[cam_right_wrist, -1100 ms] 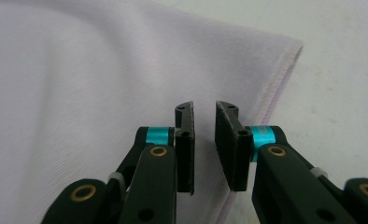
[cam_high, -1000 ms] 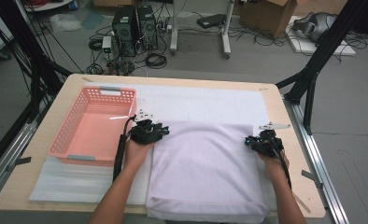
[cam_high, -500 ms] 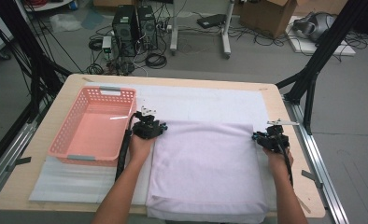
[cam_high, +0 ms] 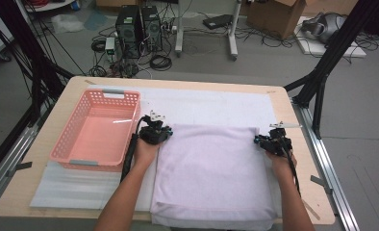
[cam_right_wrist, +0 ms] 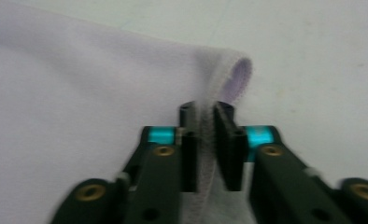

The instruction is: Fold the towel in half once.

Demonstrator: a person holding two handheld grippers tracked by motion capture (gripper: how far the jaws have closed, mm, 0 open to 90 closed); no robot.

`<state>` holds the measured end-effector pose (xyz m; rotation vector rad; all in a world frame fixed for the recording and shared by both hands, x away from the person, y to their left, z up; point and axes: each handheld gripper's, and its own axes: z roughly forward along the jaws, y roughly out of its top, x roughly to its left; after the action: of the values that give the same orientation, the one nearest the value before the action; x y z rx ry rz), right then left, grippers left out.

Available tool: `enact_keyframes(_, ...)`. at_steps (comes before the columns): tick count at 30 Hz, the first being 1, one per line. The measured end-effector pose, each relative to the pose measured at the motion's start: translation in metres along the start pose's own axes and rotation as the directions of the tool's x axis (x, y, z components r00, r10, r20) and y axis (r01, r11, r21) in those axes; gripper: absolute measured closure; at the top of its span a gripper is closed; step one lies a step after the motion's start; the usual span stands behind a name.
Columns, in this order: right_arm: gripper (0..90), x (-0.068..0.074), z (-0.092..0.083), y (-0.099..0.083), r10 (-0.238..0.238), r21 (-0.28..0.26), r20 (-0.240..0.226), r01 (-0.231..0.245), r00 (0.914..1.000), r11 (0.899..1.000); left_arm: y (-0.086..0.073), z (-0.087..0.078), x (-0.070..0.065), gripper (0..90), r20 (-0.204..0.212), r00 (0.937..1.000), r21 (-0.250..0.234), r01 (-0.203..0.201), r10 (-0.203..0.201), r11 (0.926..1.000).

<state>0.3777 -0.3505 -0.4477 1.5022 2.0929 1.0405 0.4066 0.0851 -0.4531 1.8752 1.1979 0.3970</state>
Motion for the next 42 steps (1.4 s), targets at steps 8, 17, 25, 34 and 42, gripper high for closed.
enact_keyframes(8, 86.9, -0.002, -0.004, 0.003, 0.007, -0.036, 0.022, -0.006, 0.9997, 0.999, 0.005, -0.005, 0.002, 84.7, -0.005, 0.9985, -0.080, 0.055, -0.055, 0.9953)
enact_keyframes(17, 86.7, -0.013, -0.004, 0.031, -0.025, -0.122, 0.076, 0.034, 0.9968, 0.992, 0.035, 0.001, 0.008, 84.6, -0.004, 0.9972, -0.149, 0.074, -0.075, 0.9860)
enact_keyframes(25, 86.6, -0.023, 0.012, 0.053, -0.014, -0.141, 0.106, 0.029, 0.9943, 0.990, 0.067, 0.020, 0.024, 84.3, 0.015, 0.9964, -0.156, 0.085, -0.084, 0.9841)
enact_keyframes(34, 79.8, -0.028, 0.031, 0.066, 0.018, -0.128, 0.107, -0.004, 0.9941, 0.992, 0.067, 0.033, 0.030, 76.9, 0.015, 0.9936, -0.103, 0.113, -0.112, 0.9883)
enact_keyframes(42, 61.3, -0.021, 0.024, 0.064, 0.035, -0.098, 0.063, -0.029, 0.9974, 0.995, 0.058, 0.020, 0.021, 65.2, 0.096, 0.9926, -0.113, 0.086, -0.075, 0.9898)
